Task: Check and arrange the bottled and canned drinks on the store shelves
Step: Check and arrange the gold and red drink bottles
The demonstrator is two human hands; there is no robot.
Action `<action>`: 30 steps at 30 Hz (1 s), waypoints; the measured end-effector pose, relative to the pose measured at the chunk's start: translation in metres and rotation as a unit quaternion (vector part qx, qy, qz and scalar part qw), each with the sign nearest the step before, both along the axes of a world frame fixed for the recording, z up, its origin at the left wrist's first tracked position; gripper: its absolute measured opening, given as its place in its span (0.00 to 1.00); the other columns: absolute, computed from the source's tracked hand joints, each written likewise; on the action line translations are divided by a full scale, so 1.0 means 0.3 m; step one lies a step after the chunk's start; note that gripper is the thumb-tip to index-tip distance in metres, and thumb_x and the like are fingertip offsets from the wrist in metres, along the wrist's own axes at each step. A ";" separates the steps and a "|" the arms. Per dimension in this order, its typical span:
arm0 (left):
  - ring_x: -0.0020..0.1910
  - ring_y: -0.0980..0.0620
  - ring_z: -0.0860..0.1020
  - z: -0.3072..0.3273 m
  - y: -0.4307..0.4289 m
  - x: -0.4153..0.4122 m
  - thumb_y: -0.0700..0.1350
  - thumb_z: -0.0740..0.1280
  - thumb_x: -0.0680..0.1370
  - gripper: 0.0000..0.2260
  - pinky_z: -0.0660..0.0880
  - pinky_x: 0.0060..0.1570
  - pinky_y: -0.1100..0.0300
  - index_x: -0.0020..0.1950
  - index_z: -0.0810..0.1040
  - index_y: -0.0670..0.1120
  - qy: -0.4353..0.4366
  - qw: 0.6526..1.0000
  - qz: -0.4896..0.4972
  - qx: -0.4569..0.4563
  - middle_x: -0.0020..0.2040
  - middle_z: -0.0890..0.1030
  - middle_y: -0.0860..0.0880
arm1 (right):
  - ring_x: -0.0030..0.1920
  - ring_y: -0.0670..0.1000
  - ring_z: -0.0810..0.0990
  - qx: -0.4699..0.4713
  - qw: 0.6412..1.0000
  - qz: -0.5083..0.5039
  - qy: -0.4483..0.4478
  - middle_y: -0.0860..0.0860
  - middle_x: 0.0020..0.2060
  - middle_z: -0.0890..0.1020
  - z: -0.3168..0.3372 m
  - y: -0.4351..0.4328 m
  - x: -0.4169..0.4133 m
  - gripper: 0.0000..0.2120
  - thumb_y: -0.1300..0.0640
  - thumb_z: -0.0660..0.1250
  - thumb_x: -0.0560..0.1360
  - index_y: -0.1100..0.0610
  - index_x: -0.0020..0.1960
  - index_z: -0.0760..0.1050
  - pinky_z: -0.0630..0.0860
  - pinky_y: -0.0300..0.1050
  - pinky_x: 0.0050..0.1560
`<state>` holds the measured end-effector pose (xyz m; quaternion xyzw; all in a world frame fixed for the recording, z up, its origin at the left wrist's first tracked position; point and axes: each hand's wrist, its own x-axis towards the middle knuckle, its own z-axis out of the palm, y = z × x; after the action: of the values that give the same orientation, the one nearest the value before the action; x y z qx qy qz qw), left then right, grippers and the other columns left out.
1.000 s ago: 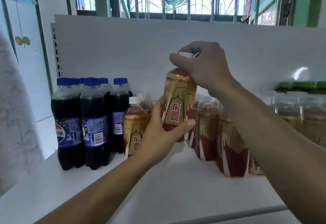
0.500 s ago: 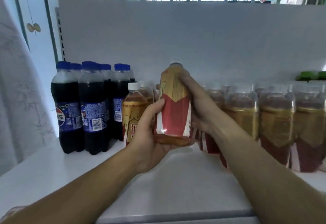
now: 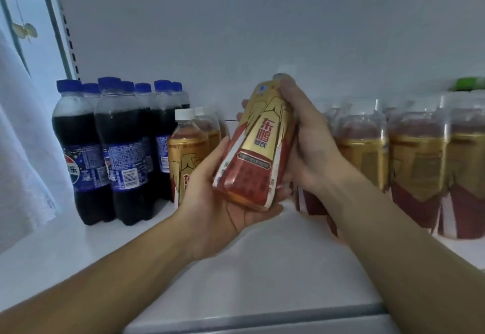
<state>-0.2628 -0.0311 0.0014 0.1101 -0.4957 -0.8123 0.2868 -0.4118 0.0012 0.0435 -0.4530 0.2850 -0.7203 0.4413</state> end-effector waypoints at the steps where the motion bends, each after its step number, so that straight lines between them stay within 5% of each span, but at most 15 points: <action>1: 0.49 0.40 0.84 -0.004 0.002 -0.005 0.65 0.58 0.77 0.30 0.83 0.42 0.50 0.66 0.79 0.43 -0.005 1.000 0.013 -0.018 0.61 0.81 0.35 | 0.48 0.56 0.85 -0.006 1.000 -0.007 -0.002 0.57 0.49 0.84 -0.003 -0.007 -0.004 0.25 0.42 0.72 0.72 0.58 0.61 0.80 0.81 0.57 0.57; 6: 0.53 0.47 0.83 -0.003 0.013 -0.033 0.60 0.62 0.74 0.24 0.82 0.49 0.48 0.66 0.78 0.51 0.004 0.979 0.129 -0.156 0.56 0.85 0.46 | 0.49 0.57 0.85 -0.046 0.992 -0.109 0.036 0.56 0.48 0.83 0.000 -0.042 -0.007 0.32 0.41 0.75 0.69 0.59 0.65 0.74 0.81 0.59 0.56; 13: 0.44 0.38 0.84 0.003 0.017 0.001 0.62 0.64 0.72 0.30 0.83 0.37 0.50 0.64 0.80 0.41 0.006 0.999 0.049 -0.004 0.54 0.83 0.36 | 0.48 0.53 0.83 -0.030 0.999 -0.022 0.014 0.56 0.50 0.81 -0.002 -0.033 -0.024 0.20 0.44 0.71 0.75 0.57 0.58 0.78 0.79 0.55 0.62; 16: 0.53 0.39 0.84 0.002 0.021 -0.017 0.62 0.62 0.73 0.28 0.83 0.40 0.51 0.63 0.80 0.43 -0.025 0.993 0.083 -0.075 0.56 0.84 0.38 | 0.44 0.52 0.83 -0.013 0.999 -0.038 0.013 0.55 0.46 0.81 0.004 -0.022 -0.025 0.23 0.43 0.72 0.74 0.59 0.60 0.77 0.81 0.53 0.57; 20: 0.44 0.52 0.85 0.015 0.021 -0.030 0.58 0.65 0.78 0.18 0.81 0.44 0.61 0.60 0.77 0.46 -0.090 0.957 0.137 -0.239 0.51 0.84 0.42 | 0.39 0.51 0.82 -0.032 0.996 -0.077 0.008 0.52 0.37 0.81 0.006 -0.021 -0.013 0.12 0.48 0.72 0.77 0.57 0.50 0.78 0.82 0.53 0.49; 24: 0.48 0.43 0.85 -0.018 0.015 -0.002 0.58 0.70 0.71 0.25 0.83 0.41 0.51 0.63 0.79 0.45 -0.054 0.978 0.119 -0.160 0.53 0.85 0.41 | 0.40 0.51 0.83 -0.028 0.999 -0.044 0.011 0.51 0.37 0.83 0.003 -0.017 -0.014 0.12 0.47 0.69 0.78 0.55 0.46 0.80 0.81 0.53 0.52; 27: 0.45 0.39 0.84 0.007 0.037 0.002 0.61 0.64 0.72 0.29 0.83 0.36 0.50 0.61 0.82 0.40 0.006 0.998 0.043 -0.036 0.57 0.82 0.34 | 0.44 0.53 0.85 0.004 1.000 -0.007 0.021 0.55 0.45 0.84 -0.001 -0.008 -0.013 0.22 0.43 0.68 0.78 0.58 0.62 0.77 0.81 0.53 0.53; 30: 0.51 0.41 0.84 -0.001 0.032 -0.005 0.61 0.62 0.73 0.28 0.83 0.40 0.49 0.65 0.79 0.44 -0.001 0.995 0.066 -0.075 0.59 0.83 0.38 | 0.47 0.54 0.85 -0.013 0.999 -0.034 0.024 0.56 0.51 0.83 -0.005 -0.014 -0.009 0.28 0.45 0.71 0.76 0.57 0.70 0.72 0.80 0.54 0.52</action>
<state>-0.2643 -0.0215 0.0011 0.1213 -0.5469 -0.7522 0.3469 -0.4144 -0.0031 0.0422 -0.4661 0.3017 -0.7272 0.4035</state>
